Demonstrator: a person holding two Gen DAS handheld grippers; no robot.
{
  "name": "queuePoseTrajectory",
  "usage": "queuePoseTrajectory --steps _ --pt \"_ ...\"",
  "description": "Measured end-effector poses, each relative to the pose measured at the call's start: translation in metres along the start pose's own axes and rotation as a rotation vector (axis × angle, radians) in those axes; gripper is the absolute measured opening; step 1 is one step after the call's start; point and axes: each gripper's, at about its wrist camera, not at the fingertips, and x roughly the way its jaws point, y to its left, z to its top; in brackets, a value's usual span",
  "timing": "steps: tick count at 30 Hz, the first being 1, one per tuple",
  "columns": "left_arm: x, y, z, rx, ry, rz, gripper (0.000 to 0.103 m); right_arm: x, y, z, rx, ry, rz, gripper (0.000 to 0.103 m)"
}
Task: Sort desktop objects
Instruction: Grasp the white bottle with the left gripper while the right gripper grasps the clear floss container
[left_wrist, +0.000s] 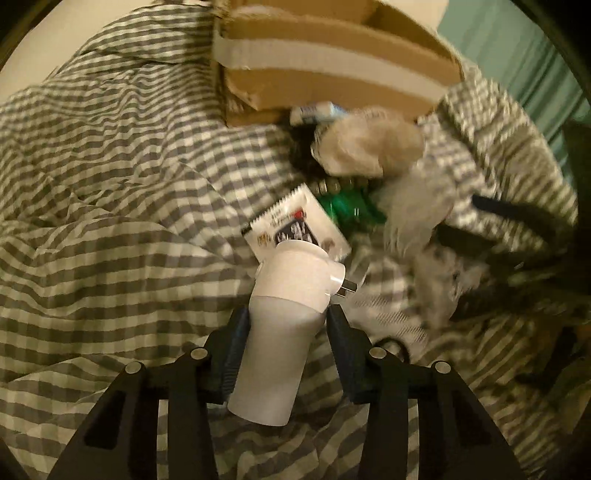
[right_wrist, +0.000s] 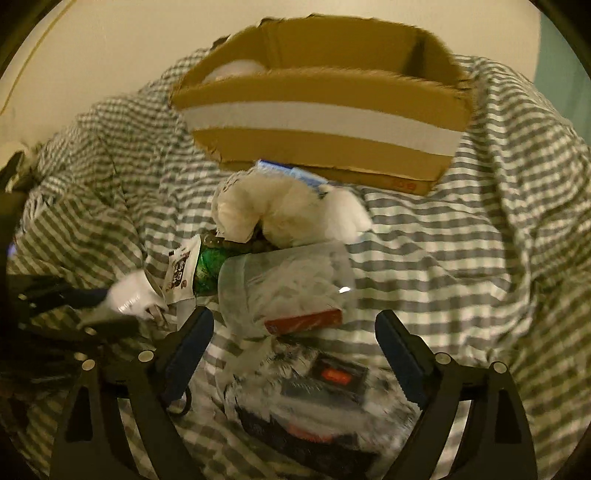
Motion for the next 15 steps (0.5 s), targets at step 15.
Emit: queuePoseTrajectory --steps 15 --pt "0.023 0.038 0.025 -0.142 -0.023 -0.118 0.044 0.060 0.014 0.007 0.004 0.111 -0.046 0.092"
